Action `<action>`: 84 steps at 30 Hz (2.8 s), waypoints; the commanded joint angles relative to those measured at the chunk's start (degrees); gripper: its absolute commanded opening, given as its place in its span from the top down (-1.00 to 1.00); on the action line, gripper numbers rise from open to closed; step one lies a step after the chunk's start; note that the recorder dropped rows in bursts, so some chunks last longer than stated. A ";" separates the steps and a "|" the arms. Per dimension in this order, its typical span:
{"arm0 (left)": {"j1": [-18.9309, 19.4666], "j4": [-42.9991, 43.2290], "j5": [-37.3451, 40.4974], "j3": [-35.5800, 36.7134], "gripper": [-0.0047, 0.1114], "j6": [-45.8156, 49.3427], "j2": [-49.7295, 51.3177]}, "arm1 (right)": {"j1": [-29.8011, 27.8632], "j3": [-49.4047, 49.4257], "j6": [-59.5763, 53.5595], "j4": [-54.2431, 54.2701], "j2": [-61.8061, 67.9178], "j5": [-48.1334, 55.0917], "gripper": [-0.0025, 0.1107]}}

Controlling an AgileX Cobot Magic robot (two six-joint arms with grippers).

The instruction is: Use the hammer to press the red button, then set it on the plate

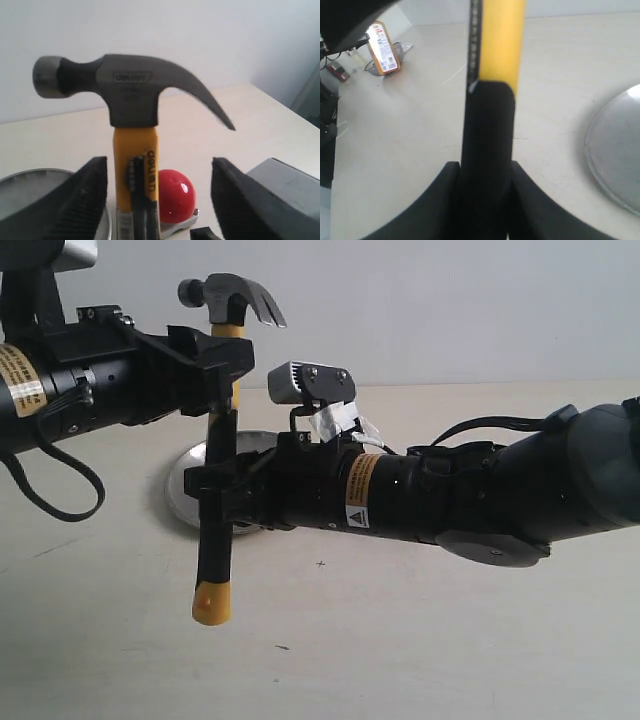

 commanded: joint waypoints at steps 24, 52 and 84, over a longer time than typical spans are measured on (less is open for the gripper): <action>4.48 -3.32 12.85 25.57 0.92 16.54 -58.36 | 0.09 -0.15 -16.24 13.16 -32.90 57.14 0.96; 30.90 -4.13 21.36 42.35 0.92 3.78 -77.42 | 0.09 2.11 -3.77 -3.58 -36.00 64.12 0.96; 30.90 -4.13 29.00 42.35 0.92 4.04 -77.42 | 0.09 10.45 44.10 -44.66 -37.96 57.79 0.96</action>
